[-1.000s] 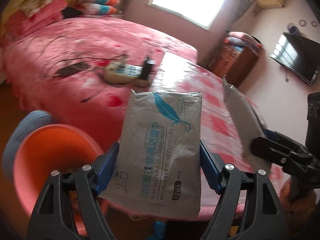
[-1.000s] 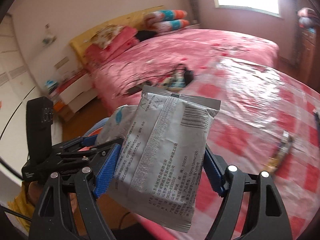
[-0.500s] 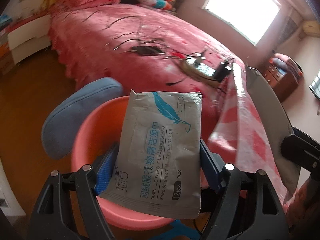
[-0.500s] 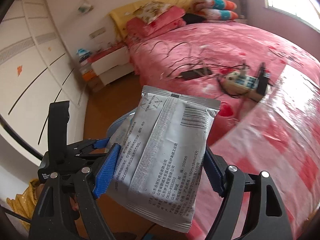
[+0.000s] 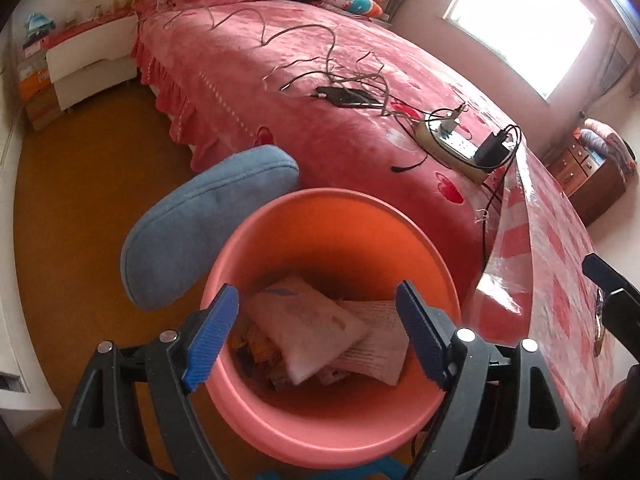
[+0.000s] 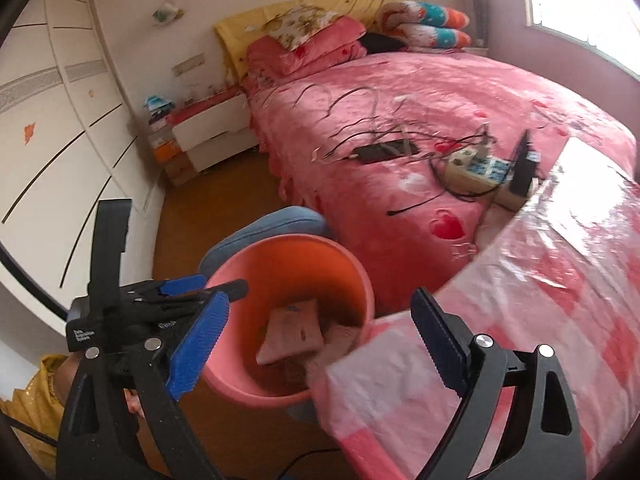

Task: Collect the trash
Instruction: 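Move both tools back over the table toward the carton and snack stick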

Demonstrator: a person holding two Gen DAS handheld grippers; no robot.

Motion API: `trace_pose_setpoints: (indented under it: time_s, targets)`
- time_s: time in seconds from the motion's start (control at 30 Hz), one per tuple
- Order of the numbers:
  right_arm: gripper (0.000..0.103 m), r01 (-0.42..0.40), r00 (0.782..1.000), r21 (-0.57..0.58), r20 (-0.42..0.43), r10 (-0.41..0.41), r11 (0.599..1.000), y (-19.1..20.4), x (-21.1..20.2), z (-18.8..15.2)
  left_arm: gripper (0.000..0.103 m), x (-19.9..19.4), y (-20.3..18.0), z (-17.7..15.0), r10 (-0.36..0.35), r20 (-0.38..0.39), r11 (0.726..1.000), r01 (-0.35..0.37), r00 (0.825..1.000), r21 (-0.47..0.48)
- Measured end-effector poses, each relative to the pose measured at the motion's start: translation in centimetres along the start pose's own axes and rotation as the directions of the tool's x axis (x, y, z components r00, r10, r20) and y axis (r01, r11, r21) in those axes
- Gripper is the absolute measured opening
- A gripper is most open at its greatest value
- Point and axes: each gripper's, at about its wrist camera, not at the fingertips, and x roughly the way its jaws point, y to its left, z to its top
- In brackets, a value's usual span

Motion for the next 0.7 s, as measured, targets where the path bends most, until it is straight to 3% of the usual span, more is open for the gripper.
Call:
trace_pose_setpoints:
  time_s: [0.7]
  targets:
    - [0.093,0.110,0.986,0.146,0.107,-0.126,0.983,-6.4,-7.0,-3.8,0.082,-1.4,-9.6,0.7,-0.129,0.007,0.978,0.125,0.992,0.169]
